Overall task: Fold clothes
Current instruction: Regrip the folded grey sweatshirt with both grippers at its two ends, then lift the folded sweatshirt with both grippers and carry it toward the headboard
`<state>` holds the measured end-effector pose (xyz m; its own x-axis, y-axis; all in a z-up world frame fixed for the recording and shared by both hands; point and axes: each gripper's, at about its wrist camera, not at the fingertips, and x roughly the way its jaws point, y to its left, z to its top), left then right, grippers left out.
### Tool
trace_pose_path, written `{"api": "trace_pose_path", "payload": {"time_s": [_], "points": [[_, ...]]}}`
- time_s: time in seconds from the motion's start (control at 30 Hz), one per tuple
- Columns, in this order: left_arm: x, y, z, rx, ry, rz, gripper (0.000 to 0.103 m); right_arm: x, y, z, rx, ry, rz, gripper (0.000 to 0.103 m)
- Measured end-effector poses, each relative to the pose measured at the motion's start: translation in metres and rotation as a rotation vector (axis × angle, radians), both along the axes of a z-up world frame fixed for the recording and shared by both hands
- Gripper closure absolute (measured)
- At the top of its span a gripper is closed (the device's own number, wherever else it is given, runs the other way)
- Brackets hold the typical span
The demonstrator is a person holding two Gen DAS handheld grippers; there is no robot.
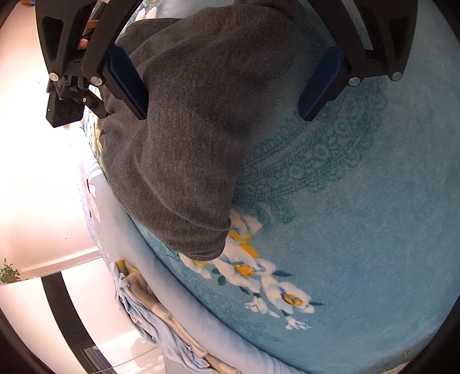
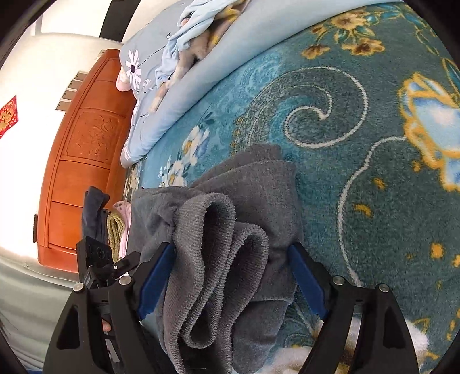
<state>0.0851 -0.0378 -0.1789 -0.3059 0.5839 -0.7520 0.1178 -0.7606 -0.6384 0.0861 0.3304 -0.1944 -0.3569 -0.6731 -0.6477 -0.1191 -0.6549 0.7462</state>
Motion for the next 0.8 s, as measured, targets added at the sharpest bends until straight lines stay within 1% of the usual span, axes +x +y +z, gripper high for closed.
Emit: {"api": "trace_pose_path", "payload": {"time_s": [0.07,0.13,0.2,0.27,0.37,0.4,0.47,0.53,0.57,0.6,0.63,0.67,0.73,0.77,0.8], "points": [[-0.001,0.004,-0.001,-0.005,-0.001,-0.009,0.001,-0.002,-0.001,0.0,-0.02,-0.018,-0.013,0.02],[-0.001,0.008,-0.002,-0.003,-0.001,-0.019,0.001,-0.001,-0.009,0.007,-0.044,-0.001,0.019,0.02],[0.0,0.013,-0.002,-0.013,0.001,-0.041,0.001,0.001,-0.019,0.014,-0.014,0.024,0.082,0.02],[0.0,0.018,0.0,-0.032,0.01,-0.066,0.001,0.001,-0.023,0.013,0.019,0.021,0.116,0.02],[0.0,0.024,0.001,-0.055,0.015,-0.089,0.003,-0.005,-0.019,0.003,0.031,-0.024,0.083,0.02],[0.0,0.024,0.001,-0.058,0.014,-0.087,0.004,-0.007,-0.018,0.0,0.031,-0.041,0.066,0.019],[0.001,0.022,0.001,-0.06,0.016,-0.085,0.008,-0.008,-0.022,0.0,0.047,-0.046,0.047,0.016],[0.002,0.022,0.004,-0.059,0.025,-0.088,0.021,-0.008,-0.03,0.005,0.094,-0.037,0.057,0.015],[0.003,0.022,0.005,-0.059,0.029,-0.089,0.024,-0.008,-0.034,0.008,0.114,-0.032,0.067,0.015],[0.004,0.023,0.007,-0.069,0.038,-0.094,0.03,-0.007,-0.038,0.011,0.133,-0.027,0.076,0.015],[0.004,0.025,0.01,-0.083,0.048,-0.101,0.036,-0.007,-0.041,0.015,0.133,-0.021,0.083,0.016],[0.005,0.025,0.012,-0.095,0.056,-0.105,0.038,-0.008,-0.042,0.017,0.126,-0.021,0.082,0.016],[0.006,0.025,0.018,-0.113,0.075,-0.11,0.049,-0.008,-0.043,0.023,0.104,-0.016,0.074,0.019],[0.008,0.024,0.022,-0.119,0.086,-0.109,0.051,-0.008,-0.043,0.027,0.089,-0.011,0.067,0.021],[0.009,0.022,0.026,-0.12,0.097,-0.105,0.054,-0.009,-0.043,0.031,0.074,-0.003,0.061,0.026]]}}
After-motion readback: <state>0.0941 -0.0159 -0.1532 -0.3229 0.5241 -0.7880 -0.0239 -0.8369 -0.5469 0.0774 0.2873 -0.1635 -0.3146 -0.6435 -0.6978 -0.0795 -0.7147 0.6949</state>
